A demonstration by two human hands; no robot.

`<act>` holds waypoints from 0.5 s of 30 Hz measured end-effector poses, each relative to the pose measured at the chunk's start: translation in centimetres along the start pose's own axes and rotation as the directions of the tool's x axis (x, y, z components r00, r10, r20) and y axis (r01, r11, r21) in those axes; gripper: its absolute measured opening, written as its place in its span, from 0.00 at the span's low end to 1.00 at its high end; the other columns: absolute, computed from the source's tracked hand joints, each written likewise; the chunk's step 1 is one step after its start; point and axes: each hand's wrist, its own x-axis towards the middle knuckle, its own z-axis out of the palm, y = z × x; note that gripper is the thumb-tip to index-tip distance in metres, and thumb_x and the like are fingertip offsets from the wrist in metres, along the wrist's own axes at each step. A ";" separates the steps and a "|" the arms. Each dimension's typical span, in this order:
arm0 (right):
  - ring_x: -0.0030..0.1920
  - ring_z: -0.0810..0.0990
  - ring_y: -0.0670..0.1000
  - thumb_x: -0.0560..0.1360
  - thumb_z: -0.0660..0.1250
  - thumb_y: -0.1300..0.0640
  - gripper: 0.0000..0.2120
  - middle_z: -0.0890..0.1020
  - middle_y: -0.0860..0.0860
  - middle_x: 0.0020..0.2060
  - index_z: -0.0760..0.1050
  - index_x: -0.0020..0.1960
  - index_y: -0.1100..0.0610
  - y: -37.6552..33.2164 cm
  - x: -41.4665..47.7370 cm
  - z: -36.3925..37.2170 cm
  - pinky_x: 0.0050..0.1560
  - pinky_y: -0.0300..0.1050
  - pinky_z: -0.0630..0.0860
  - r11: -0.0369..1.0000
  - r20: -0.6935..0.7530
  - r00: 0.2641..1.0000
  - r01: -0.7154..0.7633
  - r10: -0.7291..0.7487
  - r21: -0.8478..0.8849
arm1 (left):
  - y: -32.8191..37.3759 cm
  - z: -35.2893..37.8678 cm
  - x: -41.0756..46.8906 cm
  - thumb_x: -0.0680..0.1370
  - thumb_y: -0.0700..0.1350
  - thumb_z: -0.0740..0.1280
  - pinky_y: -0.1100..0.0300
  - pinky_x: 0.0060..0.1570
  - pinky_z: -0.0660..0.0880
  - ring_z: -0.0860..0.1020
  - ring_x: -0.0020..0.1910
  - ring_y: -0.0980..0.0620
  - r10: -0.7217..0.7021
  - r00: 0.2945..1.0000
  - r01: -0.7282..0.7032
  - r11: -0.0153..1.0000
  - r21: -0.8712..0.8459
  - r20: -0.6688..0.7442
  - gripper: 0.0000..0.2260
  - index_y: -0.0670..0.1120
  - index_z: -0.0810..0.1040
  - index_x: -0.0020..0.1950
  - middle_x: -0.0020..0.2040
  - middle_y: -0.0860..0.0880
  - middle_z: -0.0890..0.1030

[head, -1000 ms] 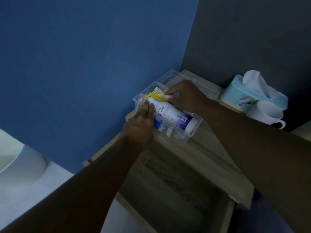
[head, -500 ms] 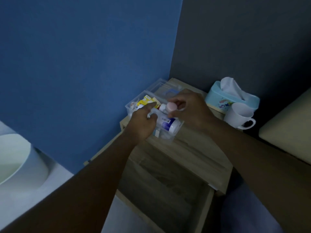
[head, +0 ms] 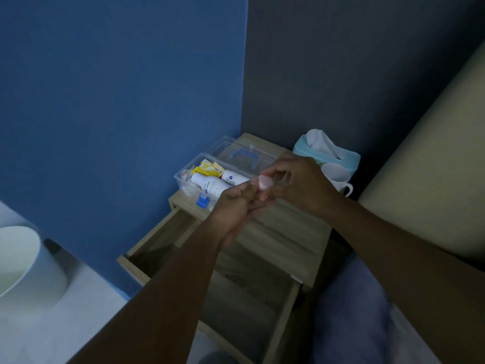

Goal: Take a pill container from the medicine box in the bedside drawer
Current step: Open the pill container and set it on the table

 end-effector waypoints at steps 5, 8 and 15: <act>0.44 0.83 0.51 0.65 0.81 0.58 0.16 0.84 0.53 0.44 0.85 0.51 0.57 0.5 -1.2 0.2 0.47 0.51 0.81 0.996 -0.068 0.997 -0.016 0.022 0.091 | -0.7 0.5 0.3 0.74 0.57 0.68 0.62 0.53 0.79 0.85 0.46 0.55 -0.030 0.999 0.029 0.999 -0.034 -0.029 0.16 0.46 0.87 0.46 0.40 0.50 0.86; 0.47 0.84 0.53 0.66 0.80 0.62 0.16 0.84 0.54 0.45 0.84 0.53 0.60 0.8 -1.7 0.3 0.52 0.52 0.82 0.977 -0.049 0.996 -0.063 0.074 0.202 | -1.0 0.5 0.5 0.69 0.60 0.71 0.64 0.45 0.80 0.85 0.43 0.56 -0.071 0.997 0.069 0.997 -0.043 -0.031 0.20 0.44 0.87 0.48 0.42 0.48 0.87; 0.54 0.81 0.44 0.63 0.81 0.46 0.30 0.82 0.46 0.54 0.80 0.62 0.51 1.1 -1.5 -0.7 0.56 0.46 0.80 0.969 0.133 0.976 -0.194 0.175 0.150 | -1.4 0.5 0.8 0.75 0.57 0.69 0.63 0.51 0.79 0.82 0.45 0.55 -0.091 0.996 0.092 0.986 -0.139 0.009 0.22 0.41 0.83 0.58 0.50 0.45 0.84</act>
